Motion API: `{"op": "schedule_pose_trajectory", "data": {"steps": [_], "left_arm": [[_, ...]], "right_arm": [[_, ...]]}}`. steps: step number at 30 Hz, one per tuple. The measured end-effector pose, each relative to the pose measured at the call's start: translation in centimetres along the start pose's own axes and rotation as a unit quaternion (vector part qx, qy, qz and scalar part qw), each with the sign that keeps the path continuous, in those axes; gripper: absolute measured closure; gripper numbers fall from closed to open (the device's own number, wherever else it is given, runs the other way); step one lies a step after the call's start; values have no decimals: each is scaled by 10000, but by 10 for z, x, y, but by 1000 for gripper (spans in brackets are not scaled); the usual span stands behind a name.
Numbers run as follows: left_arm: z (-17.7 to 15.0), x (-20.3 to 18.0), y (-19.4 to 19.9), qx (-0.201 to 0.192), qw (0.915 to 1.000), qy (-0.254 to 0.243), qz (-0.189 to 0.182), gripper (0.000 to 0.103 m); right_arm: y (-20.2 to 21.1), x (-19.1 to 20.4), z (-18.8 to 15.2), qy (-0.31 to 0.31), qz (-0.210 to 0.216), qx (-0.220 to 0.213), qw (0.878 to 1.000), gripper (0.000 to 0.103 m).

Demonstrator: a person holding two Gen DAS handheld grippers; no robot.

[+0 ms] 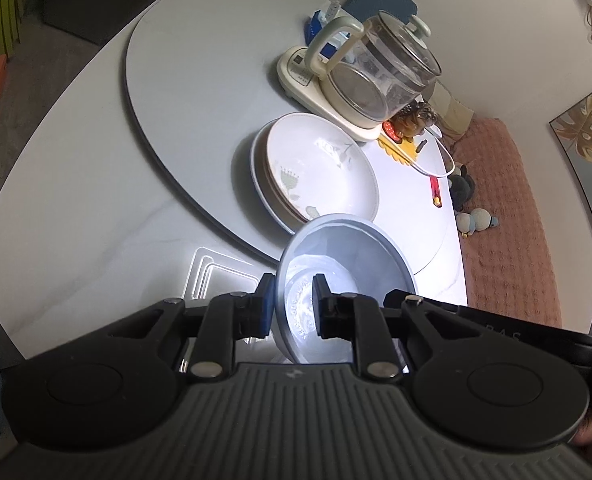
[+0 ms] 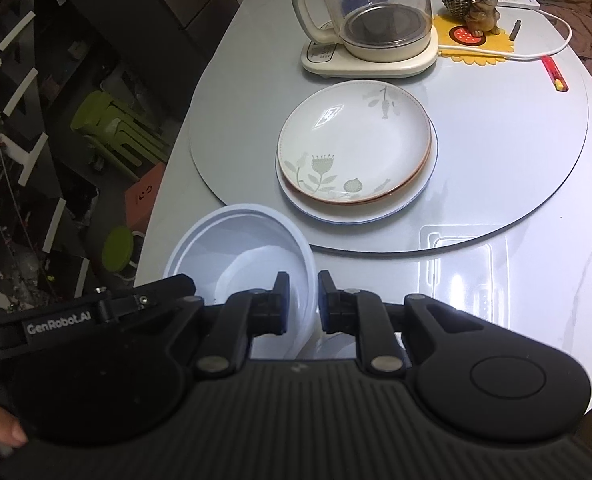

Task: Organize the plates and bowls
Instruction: 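Lift the nested bowls with both tools and carry them toward the plate stack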

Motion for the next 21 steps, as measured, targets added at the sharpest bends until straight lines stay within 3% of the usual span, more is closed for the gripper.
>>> {"op": "schedule_pose_trajectory", "data": {"steps": [7, 14, 21], "left_arm": [[-19, -26, -11, 54, 9999, -98, 6, 82], [-44, -45, -36, 254, 9987, -222, 371, 81], [-72, -39, -45, 220, 9965, -171, 784, 81]], "right_arm": [[11, -28, -4, -25, -25, -134, 9999, 85], [9, -55, -17, 251, -165, -153, 9994, 85], [-3, -64, -33, 456, 60, -26, 9989, 85]]}}
Point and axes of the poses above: each gripper's, at about its wrist camera, not at the fingertips, and y roughly against the way its jaws point, x to its left, z to its top, the point moved 8 cm from there along -y, roughly the way its jaws point, and after that the axes turned 13 degrees about -z, right-handed, at the moved point
